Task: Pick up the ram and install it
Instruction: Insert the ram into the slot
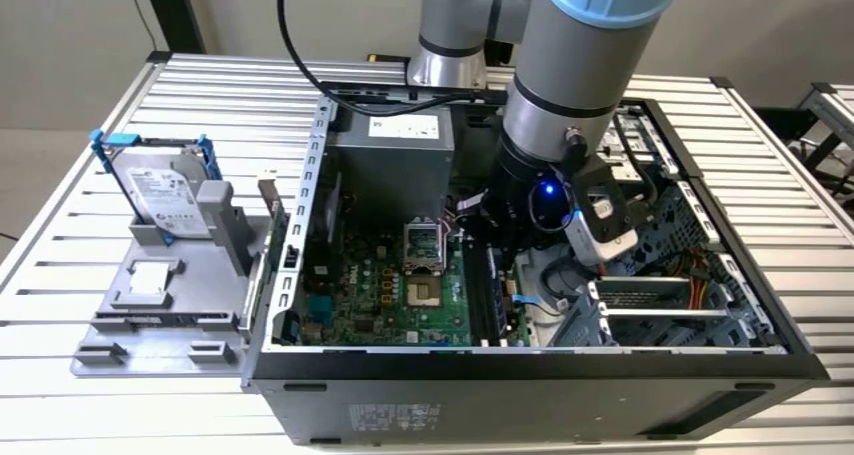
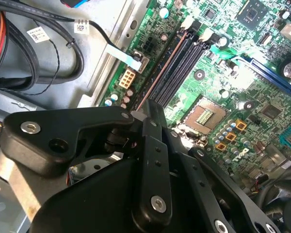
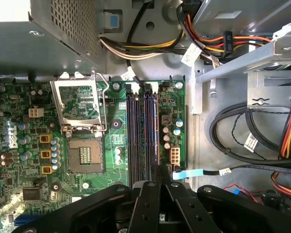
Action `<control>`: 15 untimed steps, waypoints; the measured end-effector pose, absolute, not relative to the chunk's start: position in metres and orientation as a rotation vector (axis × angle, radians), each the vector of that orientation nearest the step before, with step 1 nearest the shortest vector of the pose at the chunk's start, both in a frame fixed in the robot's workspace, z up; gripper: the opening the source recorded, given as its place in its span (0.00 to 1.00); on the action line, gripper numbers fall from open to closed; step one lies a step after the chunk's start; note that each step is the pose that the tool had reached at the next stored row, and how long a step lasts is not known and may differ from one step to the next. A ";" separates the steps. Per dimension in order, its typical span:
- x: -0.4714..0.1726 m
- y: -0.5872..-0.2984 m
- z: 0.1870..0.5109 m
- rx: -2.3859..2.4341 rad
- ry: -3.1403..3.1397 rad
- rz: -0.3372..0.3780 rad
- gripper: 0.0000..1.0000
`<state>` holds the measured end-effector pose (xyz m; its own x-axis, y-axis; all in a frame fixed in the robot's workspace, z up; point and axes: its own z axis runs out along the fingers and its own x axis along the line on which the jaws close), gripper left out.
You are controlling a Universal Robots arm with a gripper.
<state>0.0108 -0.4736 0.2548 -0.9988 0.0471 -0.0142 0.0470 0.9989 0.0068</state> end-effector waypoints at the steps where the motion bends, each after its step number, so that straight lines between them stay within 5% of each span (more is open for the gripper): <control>1: 0.011 -0.474 0.255 0.074 3.126 0.010 0.00; 15: 0.010 -0.473 0.255 -0.107 3.126 0.000 0.00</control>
